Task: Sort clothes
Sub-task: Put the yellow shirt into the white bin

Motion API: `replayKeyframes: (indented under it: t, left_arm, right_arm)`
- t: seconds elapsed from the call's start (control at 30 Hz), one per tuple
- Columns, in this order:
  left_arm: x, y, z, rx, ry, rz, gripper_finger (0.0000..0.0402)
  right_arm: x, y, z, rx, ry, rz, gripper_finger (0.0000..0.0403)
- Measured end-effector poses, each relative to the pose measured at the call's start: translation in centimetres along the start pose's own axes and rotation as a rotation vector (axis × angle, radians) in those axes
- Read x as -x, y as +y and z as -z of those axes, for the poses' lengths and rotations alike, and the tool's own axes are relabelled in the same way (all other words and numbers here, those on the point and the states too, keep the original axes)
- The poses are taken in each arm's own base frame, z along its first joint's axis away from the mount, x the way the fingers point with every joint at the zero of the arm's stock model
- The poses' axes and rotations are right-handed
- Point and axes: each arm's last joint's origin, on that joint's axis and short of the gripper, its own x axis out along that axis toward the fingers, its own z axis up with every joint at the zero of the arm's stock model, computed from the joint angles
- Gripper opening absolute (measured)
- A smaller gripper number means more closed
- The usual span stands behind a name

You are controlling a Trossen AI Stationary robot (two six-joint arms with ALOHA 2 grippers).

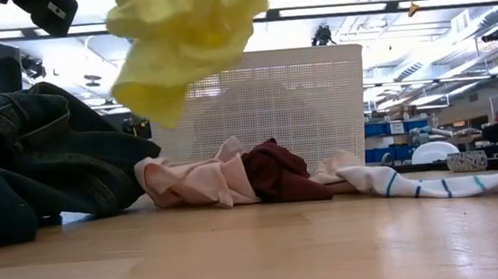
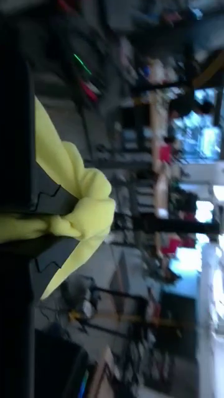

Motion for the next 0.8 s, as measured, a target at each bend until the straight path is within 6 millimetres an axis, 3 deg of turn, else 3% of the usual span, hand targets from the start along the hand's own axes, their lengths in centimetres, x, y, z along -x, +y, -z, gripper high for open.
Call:
replayKeyframes:
  t: [0.4,0.63,0.8]
  left_arm:
    - [0.0,0.0,0.0,0.004,0.003,0.011,0.0131]
    - [0.0,0.0,0.0,0.004,0.005,0.010,0.0131]
    - [0.0,0.0,0.0,0.001,0.005,0.010,0.0131]
  right_arm:
    - [-3.3,-6.7,-1.9,0.008,-0.176,0.211,0.0021]
    - [-4.0,-8.5,-1.4,0.010,-0.127,0.243,0.0020]
    - [-4.4,-9.1,0.8,0.016,0.069,0.247,0.0020]
